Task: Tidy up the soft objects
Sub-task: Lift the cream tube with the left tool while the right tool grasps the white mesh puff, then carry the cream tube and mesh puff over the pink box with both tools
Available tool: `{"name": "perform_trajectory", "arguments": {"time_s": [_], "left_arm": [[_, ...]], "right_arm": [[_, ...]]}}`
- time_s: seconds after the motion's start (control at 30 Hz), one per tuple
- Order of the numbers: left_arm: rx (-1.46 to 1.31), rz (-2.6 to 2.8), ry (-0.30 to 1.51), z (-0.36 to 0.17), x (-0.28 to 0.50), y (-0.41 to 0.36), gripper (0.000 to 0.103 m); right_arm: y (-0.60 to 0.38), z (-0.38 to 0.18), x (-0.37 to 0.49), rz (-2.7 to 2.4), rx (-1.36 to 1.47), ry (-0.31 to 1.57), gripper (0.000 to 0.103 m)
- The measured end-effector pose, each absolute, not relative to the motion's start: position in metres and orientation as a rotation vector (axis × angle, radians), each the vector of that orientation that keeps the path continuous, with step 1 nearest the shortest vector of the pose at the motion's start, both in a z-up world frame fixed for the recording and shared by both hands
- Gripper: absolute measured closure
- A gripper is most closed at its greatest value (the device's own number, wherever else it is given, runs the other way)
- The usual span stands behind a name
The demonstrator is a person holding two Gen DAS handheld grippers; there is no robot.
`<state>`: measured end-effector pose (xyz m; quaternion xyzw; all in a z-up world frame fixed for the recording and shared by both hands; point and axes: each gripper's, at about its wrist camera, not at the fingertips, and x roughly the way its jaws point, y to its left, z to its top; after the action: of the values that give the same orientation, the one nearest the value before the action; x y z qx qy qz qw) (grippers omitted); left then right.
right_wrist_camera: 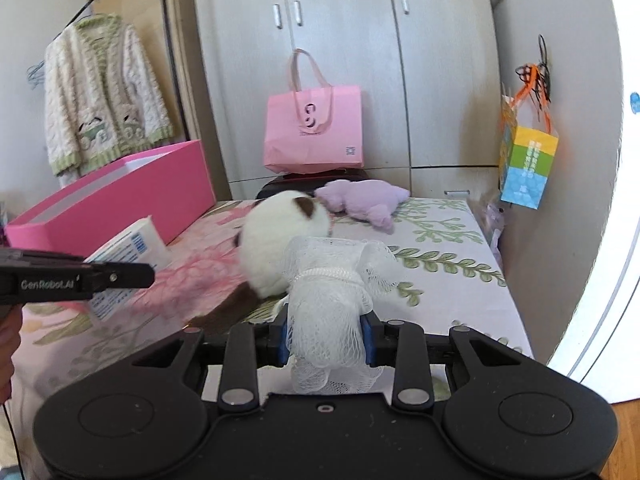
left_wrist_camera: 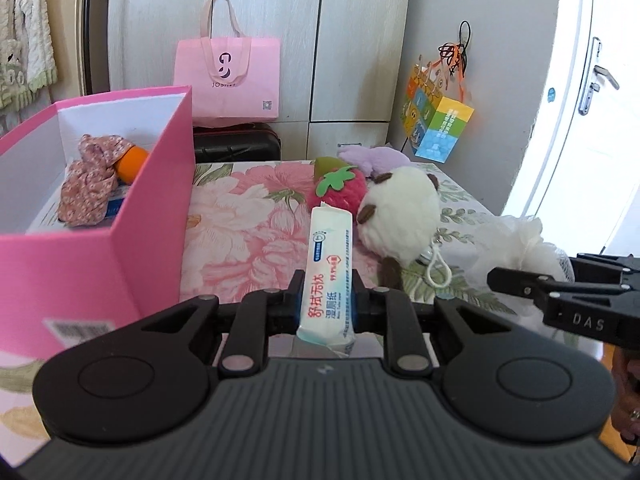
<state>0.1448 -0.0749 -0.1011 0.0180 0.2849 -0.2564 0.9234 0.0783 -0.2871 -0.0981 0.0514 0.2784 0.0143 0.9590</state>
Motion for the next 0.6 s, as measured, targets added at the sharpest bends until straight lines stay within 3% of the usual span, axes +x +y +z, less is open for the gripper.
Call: {"name": "perform_trajectory", "arguments": {"time_s": [0.33, 0.6], "left_arm": [[0.034, -0.554, 0.635, -0.100, 0.117, -0.046, 0.084], [0.090, -0.571, 0.646, -0.069, 0.098, -0.007, 0.084]], "right_arm": [[-0.237, -0.098, 0.050, 0.180, 0.139, 0.598, 0.066], [-0.199, -0.075, 0.053, 0.340, 0.152, 0.641, 0.066]]}}
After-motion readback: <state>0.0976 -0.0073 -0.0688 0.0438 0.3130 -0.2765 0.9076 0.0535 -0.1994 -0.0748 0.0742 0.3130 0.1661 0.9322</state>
